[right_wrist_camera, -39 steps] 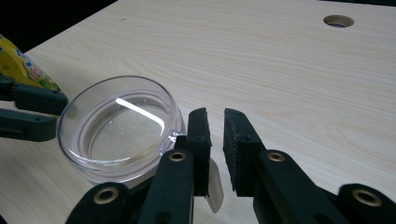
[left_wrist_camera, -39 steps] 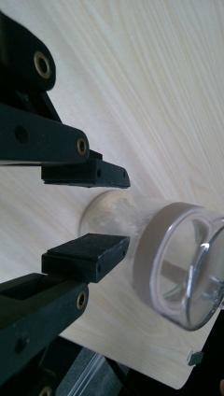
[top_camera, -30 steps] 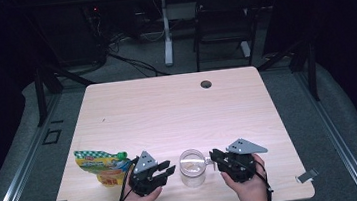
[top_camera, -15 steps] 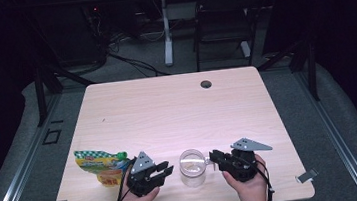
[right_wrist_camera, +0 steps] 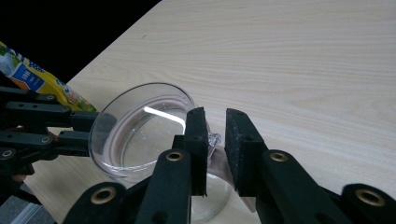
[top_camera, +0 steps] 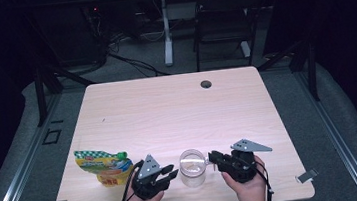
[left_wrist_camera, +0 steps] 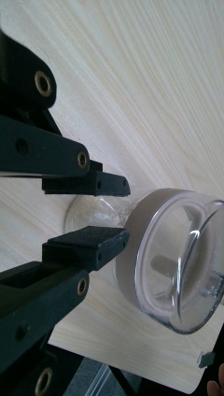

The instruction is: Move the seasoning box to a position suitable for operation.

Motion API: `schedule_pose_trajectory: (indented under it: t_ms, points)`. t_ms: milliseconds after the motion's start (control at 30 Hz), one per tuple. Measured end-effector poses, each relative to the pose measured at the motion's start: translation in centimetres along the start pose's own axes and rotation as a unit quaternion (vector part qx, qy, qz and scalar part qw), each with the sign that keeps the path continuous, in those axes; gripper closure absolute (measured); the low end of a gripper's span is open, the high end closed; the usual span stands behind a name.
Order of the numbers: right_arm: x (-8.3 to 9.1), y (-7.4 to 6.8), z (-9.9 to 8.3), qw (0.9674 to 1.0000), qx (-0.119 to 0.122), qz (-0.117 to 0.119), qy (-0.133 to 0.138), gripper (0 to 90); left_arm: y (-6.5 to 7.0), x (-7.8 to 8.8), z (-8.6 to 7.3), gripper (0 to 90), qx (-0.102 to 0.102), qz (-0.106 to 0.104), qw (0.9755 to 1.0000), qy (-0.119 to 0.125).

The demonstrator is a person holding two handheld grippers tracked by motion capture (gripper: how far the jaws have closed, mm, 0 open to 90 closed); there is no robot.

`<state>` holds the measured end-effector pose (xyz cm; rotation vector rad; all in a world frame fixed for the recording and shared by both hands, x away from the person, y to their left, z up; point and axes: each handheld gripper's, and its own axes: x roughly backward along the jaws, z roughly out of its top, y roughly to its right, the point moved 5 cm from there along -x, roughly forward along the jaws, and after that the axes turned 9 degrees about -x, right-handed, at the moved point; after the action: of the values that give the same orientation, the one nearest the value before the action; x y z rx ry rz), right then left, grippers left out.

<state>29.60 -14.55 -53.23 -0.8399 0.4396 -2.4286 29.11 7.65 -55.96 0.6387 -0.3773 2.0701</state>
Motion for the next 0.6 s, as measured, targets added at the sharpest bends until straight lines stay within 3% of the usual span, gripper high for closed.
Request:
schedule_pose_trajectory:
  t_ms: [600]
  points:
    - [-0.05, 0.25, -0.1, 0.9998, -0.016, 0.012, 0.002, 76.9, 0.24, -0.14, 0.36, 80.0, 0.001, -0.013, 0.9999, 0.005]
